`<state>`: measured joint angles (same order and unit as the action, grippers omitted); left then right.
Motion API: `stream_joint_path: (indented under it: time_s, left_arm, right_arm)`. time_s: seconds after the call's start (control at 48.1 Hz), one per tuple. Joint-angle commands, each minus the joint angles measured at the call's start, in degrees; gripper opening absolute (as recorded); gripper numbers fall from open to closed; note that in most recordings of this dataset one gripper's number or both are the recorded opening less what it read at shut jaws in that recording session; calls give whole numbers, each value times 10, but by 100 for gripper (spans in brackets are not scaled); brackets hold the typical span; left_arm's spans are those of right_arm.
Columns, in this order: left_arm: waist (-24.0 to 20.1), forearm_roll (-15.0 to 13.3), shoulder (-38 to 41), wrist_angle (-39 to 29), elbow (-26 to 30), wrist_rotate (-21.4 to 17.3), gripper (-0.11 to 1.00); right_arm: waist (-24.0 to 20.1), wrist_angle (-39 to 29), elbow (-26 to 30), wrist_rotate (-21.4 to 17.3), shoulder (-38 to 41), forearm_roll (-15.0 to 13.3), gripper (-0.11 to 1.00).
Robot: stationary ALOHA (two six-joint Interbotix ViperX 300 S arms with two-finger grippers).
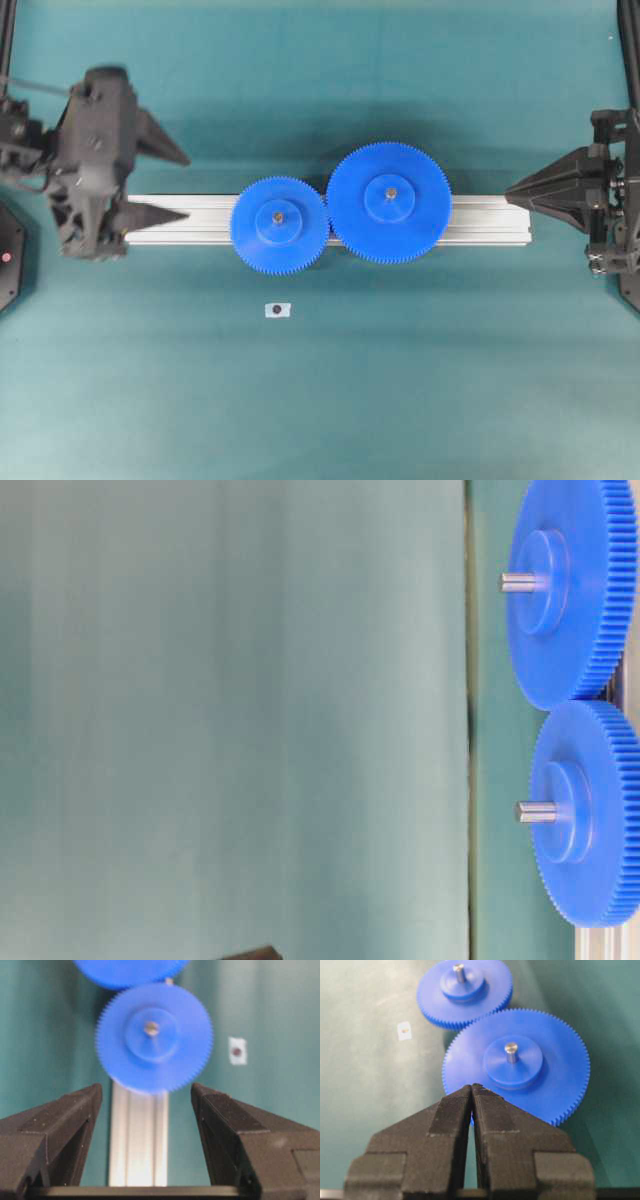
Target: Insert the small gear onto the shaft.
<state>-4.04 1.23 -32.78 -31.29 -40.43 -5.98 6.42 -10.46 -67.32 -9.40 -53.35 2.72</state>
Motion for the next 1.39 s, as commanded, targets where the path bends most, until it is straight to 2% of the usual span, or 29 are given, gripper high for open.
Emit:
stream_joint_path:
  time_s: [0.0, 0.229, 0.541, 1.372]
  left_arm:
    - [8, 1, -11, 5, -1, 2, 69]
    - [10, 1, -25, 8, -8, 19, 69]
    - [21, 3, -33, 29, -14, 19, 69]
    - [25, 1, -42, 29, -19, 21, 69]
  right_arm:
    - [2, 5, 5, -4, 0, 1, 11]
    - [2, 4, 5, -4, -12, 1, 11]
    - [1, 2, 1, -4, -21, 1, 11]
    - [2, 2, 1, -5, -23, 1, 11]
